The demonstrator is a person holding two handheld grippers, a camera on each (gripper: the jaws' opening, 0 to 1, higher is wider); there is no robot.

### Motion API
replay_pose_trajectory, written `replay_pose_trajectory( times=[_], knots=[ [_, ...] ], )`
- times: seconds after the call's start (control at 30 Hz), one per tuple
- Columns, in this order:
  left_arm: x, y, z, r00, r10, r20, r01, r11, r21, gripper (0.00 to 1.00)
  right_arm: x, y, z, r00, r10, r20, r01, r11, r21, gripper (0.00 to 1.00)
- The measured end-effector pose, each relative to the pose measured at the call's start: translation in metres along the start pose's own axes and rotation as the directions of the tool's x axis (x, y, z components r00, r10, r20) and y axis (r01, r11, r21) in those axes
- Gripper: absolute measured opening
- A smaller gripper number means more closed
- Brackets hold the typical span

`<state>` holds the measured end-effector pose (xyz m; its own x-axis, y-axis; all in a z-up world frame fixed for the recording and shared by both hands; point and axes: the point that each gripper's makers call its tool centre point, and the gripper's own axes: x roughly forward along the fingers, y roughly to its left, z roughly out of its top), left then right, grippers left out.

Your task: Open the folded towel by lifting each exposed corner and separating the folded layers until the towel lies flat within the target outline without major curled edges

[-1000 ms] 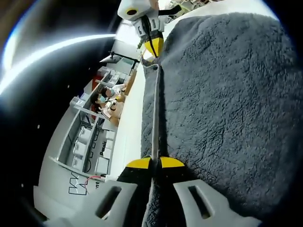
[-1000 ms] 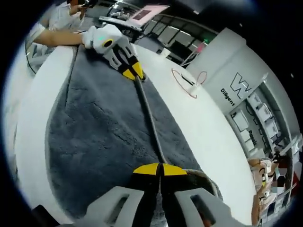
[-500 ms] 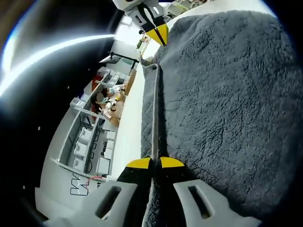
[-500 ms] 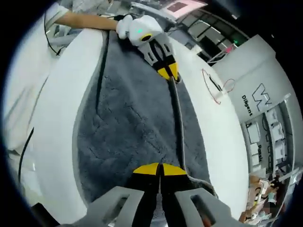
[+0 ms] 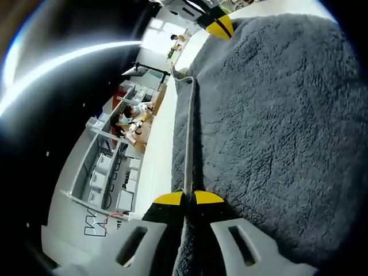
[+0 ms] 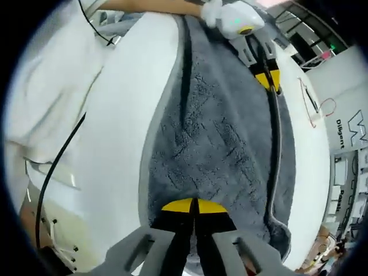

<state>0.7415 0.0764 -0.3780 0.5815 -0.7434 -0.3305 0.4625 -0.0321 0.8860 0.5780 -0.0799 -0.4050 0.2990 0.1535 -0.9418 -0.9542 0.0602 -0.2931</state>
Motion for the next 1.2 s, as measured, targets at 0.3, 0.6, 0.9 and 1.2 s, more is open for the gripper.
replay_pose_trajectory(
  times=[0.3, 0.6, 0.9, 1.2],
  knots=[
    [0.002, 0.002, -0.002, 1.000, 0.001, 0.000, -0.001, 1.000, -0.003, 0.04, 0.004, -0.013, 0.001, 0.999, -0.037, -0.038, 0.034, 0.997, -0.071, 0.00],
    [0.003, 0.002, -0.003, 1.000, 0.002, -0.001, -0.002, 1.000, -0.007, 0.04, 0.006, -0.020, -0.001, 1.000, -0.003, -0.026, 0.006, 0.991, 0.132, 0.00],
    [0.002, 0.001, -0.002, 1.000, 0.005, 0.000, -0.005, 1.000, -0.004, 0.04, 0.007, -0.018, 0.000, 0.985, 0.153, -0.077, -0.145, 0.985, 0.096, 0.00],
    [0.001, 0.000, -0.001, 1.000, 0.006, 0.001, -0.006, 1.000, -0.003, 0.04, 0.007, -0.020, 0.000, 0.950, 0.313, -0.010, -0.309, 0.941, 0.135, 0.00]
  ],
)
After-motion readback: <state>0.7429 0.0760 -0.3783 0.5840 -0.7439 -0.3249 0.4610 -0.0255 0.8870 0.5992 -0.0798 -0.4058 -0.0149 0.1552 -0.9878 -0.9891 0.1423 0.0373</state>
